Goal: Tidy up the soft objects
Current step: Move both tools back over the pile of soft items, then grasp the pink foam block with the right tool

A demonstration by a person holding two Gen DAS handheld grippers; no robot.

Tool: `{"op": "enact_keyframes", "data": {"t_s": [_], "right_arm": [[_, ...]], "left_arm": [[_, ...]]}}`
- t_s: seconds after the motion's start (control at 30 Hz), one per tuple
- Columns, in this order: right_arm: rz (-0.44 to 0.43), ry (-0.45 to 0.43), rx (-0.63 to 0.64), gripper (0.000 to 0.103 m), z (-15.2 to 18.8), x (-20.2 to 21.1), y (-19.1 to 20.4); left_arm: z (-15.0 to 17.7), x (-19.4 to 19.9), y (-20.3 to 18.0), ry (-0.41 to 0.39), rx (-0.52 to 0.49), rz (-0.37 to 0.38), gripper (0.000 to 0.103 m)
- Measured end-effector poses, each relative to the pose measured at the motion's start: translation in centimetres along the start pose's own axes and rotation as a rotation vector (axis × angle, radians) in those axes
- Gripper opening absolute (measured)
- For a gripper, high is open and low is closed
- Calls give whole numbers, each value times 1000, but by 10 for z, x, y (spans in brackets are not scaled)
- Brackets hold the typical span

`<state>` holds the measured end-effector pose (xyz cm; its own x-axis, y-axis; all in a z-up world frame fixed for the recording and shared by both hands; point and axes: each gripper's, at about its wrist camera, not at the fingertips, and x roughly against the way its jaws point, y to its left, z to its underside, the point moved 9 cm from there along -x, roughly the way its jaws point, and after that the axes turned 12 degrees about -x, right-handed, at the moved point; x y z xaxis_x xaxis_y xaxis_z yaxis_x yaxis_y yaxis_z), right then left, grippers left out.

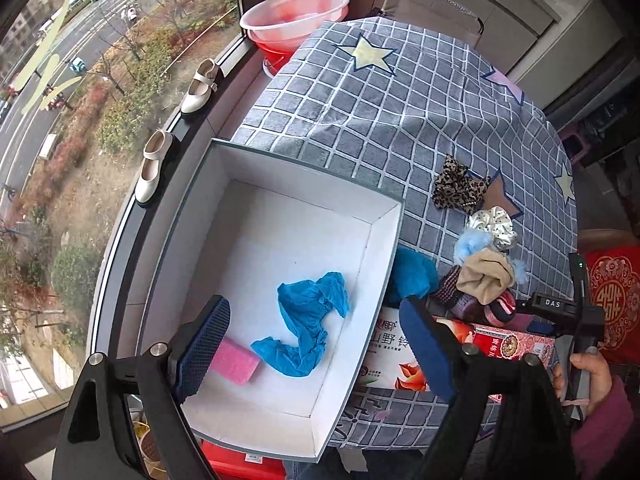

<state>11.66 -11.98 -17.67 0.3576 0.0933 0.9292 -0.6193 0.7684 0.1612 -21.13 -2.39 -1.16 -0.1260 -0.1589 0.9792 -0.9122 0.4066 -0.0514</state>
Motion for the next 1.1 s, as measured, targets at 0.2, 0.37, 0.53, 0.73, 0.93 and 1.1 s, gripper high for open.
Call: {"op": "enact_keyframes", "data": {"t_s": [0.2,0.37,0.53,0.73,0.93,1.1], "right_arm": [[104,-37,-14,103,1,2,-51],[145,-84,-157,103,0,16,-119],[36,-101,-180,103,12,19,-119],[35,-130,-113,103,23,-3,-86],[127,-122,-122,103,16,-20,-91],[159,-147,-117,103,10,-19,-104]], "left_arm": [[-9,-15,-45,29,-99,49,89],[-22,-24,-70,40,-166,66,89],[-36,-34,-89,57,-221,58,89],[-66,-54,-117,71,-281,66,89],[-112,-102,-151,100,-304,63,89],[-139,-155,-169,157,-267,63,89]]}}
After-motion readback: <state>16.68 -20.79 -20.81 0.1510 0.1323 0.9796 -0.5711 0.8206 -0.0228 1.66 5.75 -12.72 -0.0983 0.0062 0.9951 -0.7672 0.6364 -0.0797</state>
